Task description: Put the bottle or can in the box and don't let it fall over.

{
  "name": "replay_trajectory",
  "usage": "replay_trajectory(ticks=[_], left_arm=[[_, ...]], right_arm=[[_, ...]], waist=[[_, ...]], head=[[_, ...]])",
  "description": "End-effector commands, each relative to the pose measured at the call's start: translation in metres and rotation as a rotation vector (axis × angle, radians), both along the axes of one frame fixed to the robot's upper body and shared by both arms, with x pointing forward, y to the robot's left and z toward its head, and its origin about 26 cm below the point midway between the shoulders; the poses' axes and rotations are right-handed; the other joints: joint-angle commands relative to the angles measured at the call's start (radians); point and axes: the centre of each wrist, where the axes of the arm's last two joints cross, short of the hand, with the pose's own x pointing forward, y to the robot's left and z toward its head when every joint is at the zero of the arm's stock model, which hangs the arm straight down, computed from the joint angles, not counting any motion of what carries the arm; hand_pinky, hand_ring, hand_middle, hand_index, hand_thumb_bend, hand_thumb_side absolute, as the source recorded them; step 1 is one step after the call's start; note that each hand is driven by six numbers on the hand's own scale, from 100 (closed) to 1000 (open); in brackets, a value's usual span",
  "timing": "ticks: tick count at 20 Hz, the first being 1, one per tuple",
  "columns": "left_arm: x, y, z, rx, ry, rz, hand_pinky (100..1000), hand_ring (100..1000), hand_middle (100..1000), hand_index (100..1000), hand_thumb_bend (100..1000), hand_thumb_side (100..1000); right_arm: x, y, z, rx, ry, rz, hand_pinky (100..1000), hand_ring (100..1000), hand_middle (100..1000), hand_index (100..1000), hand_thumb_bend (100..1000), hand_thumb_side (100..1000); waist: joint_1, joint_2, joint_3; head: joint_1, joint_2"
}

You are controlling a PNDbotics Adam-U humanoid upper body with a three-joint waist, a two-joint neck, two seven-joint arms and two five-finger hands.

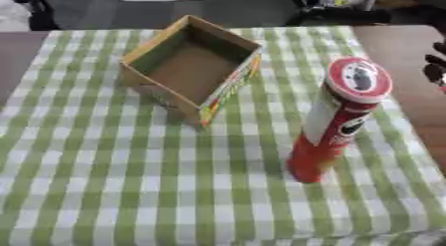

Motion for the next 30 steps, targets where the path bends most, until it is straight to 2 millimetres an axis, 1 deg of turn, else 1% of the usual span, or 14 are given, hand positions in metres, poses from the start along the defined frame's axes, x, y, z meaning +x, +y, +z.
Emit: replay_trajectory(ticks=[1,3,8,12,16,26,30], left_arm=[[0.001,0.005,0.011,0.037,-0.023,-0.001,1000,1000,1000,795,196,757],[0.001,0.005,0.011,0.037,-0.022,-0.001,1000,1000,1000,795,195,757],[0.001,0.005,0.012,0.037,-0.023,-0.003,1000,1000,1000,795,196,756],[0.001,0.005,0.012,0.037,-0.023,-0.004,1000,1000,1000,795,196,757],[0.001,0.005,0.011,0.037,-0.022,-0.003,1000,1000,1000,795,196,757],[0.001,0.005,0.011,0.036,-0.022,-0.002,1000,1000,1000,795,196,757],[0.001,0.005,0.011,0.035,-0.020,-0.004,1000,1000,1000,795,197,758]], right_arm=[[-0.002,-0.008,0.022,-0.047,-0.034,0.036,1000,1000,1000,1000,455,203],[-0.002,-0.009,0.022,-0.049,-0.028,0.059,1000,1000,1000,1000,478,158],[-0.004,-0.012,0.020,-0.075,-0.004,0.124,1000,1000,1000,1000,538,100],[-0.006,-0.013,0.021,-0.095,0.009,0.164,1000,1000,1000,1000,591,100],[-0.007,-0.013,0.020,-0.110,0.019,0.199,1000,1000,1000,1000,615,100],[-0.014,-0.018,0.015,-0.116,0.043,0.257,1000,1000,1000,1000,621,100],[-0.017,-0.019,0.009,-0.118,0.062,0.258,1000,1000,1000,1000,620,100]], waist=[[0.002,-0.016,-0.001],[0.002,-0.016,-0.002],[0.002,-0.016,-0.003],[0.002,-0.016,-0.004],[0.002,-0.016,-0.005],[0.001,-0.016,-0.005],[0.000,-0.015,-0.005]], head=[[0.004,0.000],[0.005,0.000],[0.007,-0.002],[0.006,-0.004],[0.006,-0.005],[0.006,-0.005],[0.007,-0.004]])
